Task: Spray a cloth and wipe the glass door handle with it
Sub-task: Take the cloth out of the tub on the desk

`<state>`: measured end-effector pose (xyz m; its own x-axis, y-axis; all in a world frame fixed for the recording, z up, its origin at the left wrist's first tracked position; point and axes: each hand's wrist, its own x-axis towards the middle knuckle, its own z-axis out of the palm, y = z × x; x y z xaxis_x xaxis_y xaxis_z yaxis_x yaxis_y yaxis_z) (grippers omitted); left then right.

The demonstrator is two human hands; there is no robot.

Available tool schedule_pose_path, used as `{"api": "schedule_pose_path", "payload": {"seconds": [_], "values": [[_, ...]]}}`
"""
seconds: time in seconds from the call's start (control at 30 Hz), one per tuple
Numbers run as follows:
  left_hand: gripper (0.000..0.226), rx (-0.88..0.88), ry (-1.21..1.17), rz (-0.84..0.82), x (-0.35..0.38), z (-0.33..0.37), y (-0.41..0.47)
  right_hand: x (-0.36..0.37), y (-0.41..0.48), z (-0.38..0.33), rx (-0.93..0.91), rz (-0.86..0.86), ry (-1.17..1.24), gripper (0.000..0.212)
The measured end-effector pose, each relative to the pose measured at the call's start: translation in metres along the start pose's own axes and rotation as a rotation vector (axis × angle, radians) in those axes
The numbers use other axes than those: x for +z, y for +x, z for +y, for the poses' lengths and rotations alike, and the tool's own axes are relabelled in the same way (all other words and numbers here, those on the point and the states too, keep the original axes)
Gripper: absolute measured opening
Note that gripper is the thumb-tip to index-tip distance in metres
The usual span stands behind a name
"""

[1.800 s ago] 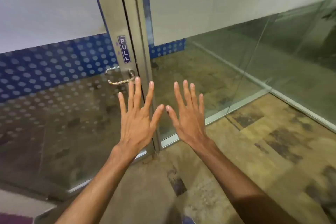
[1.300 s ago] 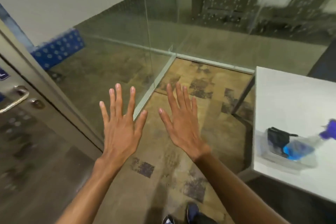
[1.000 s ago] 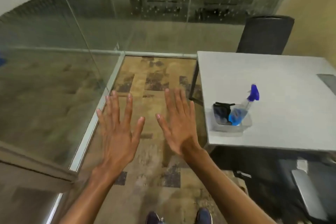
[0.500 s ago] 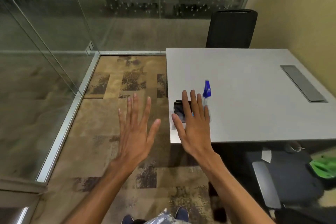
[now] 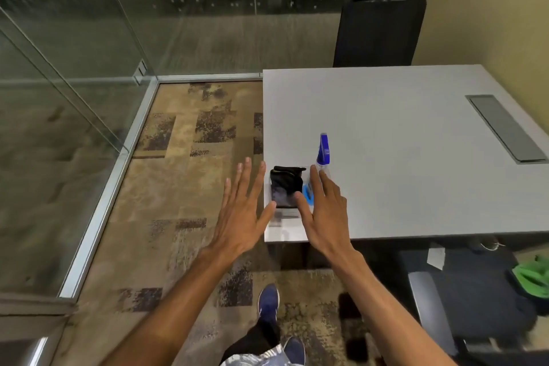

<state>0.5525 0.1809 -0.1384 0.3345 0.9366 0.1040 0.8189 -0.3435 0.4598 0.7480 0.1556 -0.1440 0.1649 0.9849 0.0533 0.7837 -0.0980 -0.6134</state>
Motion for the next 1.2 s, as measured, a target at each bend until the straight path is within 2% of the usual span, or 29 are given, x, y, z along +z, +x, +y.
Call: {"api": "schedule_pose_path", "payload": {"seconds": [0.2,0.37,0.47,0.63,0.77,1.0,1.2], "values": [[0.088,-0.045,-0.152,-0.152,0.032,-0.021,0.061,0.019,0.036,0.013,0.151,-0.103,0.038,0.056],[0.090,-0.099,-0.187,-0.283,0.054,-0.041,0.108,0.036,0.062,0.015,0.259,-0.210,0.138,0.045],[0.091,-0.135,-0.157,-0.361,0.066,-0.053,0.131,0.054,0.075,0.022,0.350,-0.241,0.130,0.042],[0.087,-0.123,-0.015,-0.469,0.091,-0.071,0.165,0.086,0.087,0.039,0.405,-0.269,-0.037,0.046],[0.086,-0.107,0.045,-0.483,0.111,-0.080,0.186,0.099,0.096,0.049,0.417,-0.313,-0.146,0.045],[0.046,-0.011,0.239,-0.403,0.135,-0.082,0.205,0.118,0.106,0.067,0.456,-0.375,-0.312,0.046],[0.040,0.014,0.247,-0.349,0.148,-0.080,0.203,0.132,0.115,0.071,0.493,-0.396,-0.407,0.044]]}}
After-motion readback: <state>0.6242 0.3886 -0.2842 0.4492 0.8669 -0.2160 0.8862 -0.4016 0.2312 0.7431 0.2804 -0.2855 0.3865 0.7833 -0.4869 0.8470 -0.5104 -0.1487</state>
